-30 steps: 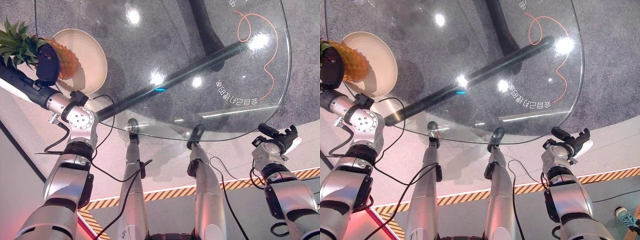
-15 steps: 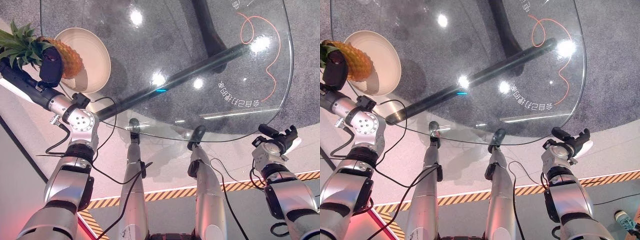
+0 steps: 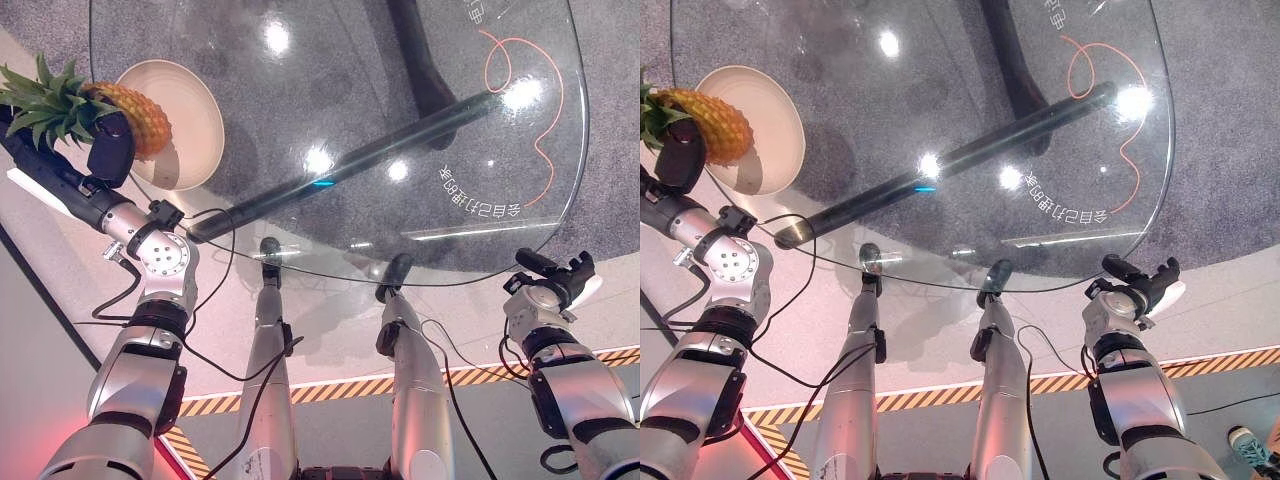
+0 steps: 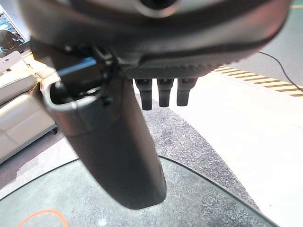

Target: Pick up the fruit to the plate

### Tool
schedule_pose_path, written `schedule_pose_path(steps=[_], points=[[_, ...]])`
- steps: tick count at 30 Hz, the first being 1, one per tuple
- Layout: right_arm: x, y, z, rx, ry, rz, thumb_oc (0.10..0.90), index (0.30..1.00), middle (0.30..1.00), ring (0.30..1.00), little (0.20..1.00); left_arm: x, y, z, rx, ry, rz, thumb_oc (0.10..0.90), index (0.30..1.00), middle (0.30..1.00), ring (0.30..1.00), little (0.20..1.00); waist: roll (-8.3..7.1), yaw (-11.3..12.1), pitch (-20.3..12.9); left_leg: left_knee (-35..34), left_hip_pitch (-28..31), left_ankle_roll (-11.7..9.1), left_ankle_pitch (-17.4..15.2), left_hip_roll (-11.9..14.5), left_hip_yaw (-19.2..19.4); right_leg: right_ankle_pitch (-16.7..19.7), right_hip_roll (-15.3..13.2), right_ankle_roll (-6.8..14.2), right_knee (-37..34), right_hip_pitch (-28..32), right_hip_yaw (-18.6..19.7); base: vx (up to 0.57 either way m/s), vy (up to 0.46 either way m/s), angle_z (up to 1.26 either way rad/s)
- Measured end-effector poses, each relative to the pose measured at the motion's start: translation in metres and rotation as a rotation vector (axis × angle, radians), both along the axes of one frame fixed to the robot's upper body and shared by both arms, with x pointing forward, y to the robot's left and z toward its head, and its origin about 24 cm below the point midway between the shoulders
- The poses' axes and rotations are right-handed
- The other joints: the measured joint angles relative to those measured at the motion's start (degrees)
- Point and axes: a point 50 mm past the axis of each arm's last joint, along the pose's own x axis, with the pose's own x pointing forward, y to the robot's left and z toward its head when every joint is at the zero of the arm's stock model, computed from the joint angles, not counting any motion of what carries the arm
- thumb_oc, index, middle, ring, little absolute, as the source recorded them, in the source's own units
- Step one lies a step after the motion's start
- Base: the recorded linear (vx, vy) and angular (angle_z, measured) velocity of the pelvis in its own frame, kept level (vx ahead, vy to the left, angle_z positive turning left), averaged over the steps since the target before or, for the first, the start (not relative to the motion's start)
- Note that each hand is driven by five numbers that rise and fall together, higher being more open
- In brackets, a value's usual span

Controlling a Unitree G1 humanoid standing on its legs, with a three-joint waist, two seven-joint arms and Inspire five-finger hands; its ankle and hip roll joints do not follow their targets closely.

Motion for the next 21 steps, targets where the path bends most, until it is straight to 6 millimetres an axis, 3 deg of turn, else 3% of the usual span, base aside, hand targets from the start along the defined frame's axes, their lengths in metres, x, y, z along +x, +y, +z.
schedule_pose_path(steps=[21], points=[[-0.004, -0.003, -0.004, 0.010, 0.006, -0.022, 0.800, 0.900, 0.900, 0.900, 0.900, 0.001, -0.019, -0.007, 0.072, 0.017, -0.081, 0.800, 0.900, 0.900, 0.900, 0.900, 0.16, 0.99, 0.02, -0.08, -0.15, 0.20, -0.04, -0.83, -0.26, -0.28, -0.80, 0.38, 0.06, 0.08, -0.26, 0.00, 0.003, 0.01]])
